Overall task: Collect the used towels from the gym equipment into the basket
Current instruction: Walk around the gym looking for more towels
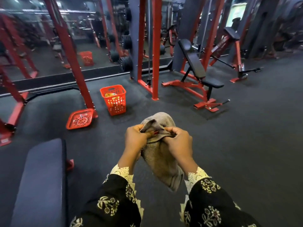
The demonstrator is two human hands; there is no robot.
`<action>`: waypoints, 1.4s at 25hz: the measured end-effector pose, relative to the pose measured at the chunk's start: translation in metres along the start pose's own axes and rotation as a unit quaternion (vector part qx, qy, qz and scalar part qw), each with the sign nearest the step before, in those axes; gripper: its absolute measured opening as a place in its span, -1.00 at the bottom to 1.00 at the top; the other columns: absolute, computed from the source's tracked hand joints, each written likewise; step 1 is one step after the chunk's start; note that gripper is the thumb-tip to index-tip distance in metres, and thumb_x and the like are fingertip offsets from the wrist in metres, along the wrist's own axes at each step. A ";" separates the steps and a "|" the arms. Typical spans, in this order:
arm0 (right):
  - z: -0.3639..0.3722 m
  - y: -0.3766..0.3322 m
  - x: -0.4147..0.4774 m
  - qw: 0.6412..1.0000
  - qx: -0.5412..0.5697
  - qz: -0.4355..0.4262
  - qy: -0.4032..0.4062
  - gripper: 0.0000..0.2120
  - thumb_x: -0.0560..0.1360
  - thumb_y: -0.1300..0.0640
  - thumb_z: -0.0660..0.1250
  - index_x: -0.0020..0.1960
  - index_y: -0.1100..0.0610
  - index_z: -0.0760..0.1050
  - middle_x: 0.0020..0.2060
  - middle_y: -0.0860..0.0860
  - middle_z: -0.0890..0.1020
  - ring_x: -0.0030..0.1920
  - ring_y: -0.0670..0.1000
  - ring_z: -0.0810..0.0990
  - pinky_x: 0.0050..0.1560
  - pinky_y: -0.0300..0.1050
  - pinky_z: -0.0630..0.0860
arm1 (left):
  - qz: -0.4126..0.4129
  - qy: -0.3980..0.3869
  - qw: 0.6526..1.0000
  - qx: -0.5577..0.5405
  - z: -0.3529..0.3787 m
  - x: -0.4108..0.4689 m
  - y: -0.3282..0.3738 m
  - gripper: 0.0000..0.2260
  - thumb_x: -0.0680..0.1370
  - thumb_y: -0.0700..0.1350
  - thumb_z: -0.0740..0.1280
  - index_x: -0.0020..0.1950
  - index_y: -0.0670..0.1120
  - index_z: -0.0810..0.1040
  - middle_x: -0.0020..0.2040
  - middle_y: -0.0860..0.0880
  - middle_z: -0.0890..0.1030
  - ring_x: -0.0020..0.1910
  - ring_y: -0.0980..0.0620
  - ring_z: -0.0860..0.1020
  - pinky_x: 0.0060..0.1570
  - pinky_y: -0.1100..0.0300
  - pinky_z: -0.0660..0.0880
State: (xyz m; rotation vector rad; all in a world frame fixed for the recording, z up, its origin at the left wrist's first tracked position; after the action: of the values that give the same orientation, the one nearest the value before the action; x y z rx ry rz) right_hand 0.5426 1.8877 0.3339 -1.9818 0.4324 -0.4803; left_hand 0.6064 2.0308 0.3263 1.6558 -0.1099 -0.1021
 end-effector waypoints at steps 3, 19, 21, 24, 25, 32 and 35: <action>0.052 0.010 0.100 1.000 0.014 -0.018 -0.020 -0.78 0.38 0.14 0.47 0.02 0.00 0.68 -0.19 -0.15 0.66 -0.14 -0.17 0.58 -0.27 -0.66 0.31 | 0.006 0.036 0.999 0.010 -0.003 0.105 -0.014 -0.87 0.33 -0.18 0.56 -0.32 0.03 0.69 -0.26 -0.03 0.72 -0.22 0.04 0.65 -0.18 0.12 0.60; 0.358 -0.032 0.581 0.980 0.023 -0.052 -0.193 -0.77 0.36 0.18 0.46 0.02 0.03 0.70 -0.13 -0.05 0.73 -0.13 -0.12 0.62 -0.18 -0.50 0.35 | -0.029 0.181 0.983 -0.021 -0.088 0.618 -0.044 -0.84 0.34 -0.30 0.53 -0.23 -0.05 0.69 -0.26 -0.01 0.70 -0.22 0.06 0.63 -0.17 0.15 0.58; 0.410 -0.033 0.635 0.979 0.026 -0.050 -0.194 -0.77 0.37 0.19 0.45 0.01 0.04 0.70 -0.13 -0.04 0.73 -0.13 -0.13 0.61 -0.14 -0.46 0.36 | -0.029 0.192 0.981 -0.014 -0.108 0.687 -0.059 -0.84 0.34 -0.31 0.53 -0.15 -0.10 0.70 -0.27 0.01 0.68 -0.26 0.10 0.60 -0.21 0.19 0.55; 0.486 -0.045 0.715 0.977 0.026 -0.047 -0.205 -0.78 0.37 0.20 0.44 -0.01 0.04 0.70 -0.14 -0.02 0.74 -0.11 -0.10 0.64 -0.05 -0.36 0.45 | -0.037 0.193 0.980 -0.017 -0.143 0.792 -0.074 -0.81 0.35 -0.33 0.51 -0.12 -0.10 0.68 -0.36 0.13 0.64 -0.30 0.16 0.57 -0.34 0.36 0.51; 0.507 -0.052 0.738 0.977 0.024 -0.045 -0.207 -0.78 0.36 0.20 0.44 -0.02 0.03 0.70 -0.16 -0.03 0.74 -0.11 -0.09 0.65 -0.06 -0.36 0.47 | -0.046 0.196 0.979 -0.017 -0.155 0.822 -0.075 -0.82 0.35 -0.33 0.52 -0.16 -0.08 0.67 -0.36 0.13 0.64 -0.30 0.14 0.57 -0.33 0.34 0.51; 0.673 -0.103 0.908 0.977 0.015 -0.054 -0.208 -0.73 0.36 0.28 0.42 0.02 0.08 0.69 -0.10 0.05 0.73 -0.07 -0.05 0.65 -0.11 -0.52 0.38 | -0.071 0.177 0.982 -0.003 -0.249 1.047 -0.077 -0.81 0.35 -0.38 0.50 -0.08 -0.22 0.66 -0.36 0.11 0.63 -0.37 0.21 0.53 -0.36 0.38 0.49; 0.716 -0.114 0.954 0.974 0.010 -0.082 -0.211 -0.71 0.36 0.31 0.39 0.03 0.08 0.69 -0.07 0.08 0.73 -0.03 -0.01 0.64 -0.01 -0.35 0.42 | -0.070 0.185 0.980 -0.002 -0.272 1.102 -0.078 -0.83 0.35 -0.37 0.50 -0.09 -0.27 0.64 -0.27 -0.04 0.62 -0.33 0.14 0.51 -0.28 0.29 0.45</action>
State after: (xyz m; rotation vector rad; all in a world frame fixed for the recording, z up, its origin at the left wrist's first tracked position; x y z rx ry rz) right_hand 1.7340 2.0058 0.2804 -2.0400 -0.0018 -0.1533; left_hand 1.7350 2.1591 0.2716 1.6504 0.2893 0.1002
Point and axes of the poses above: each hand's wrist, its own x-axis towards the middle knuckle, its own z-axis out of the palm, y = z × x, the point moved 3 cm from there along x, towards the middle knuckle
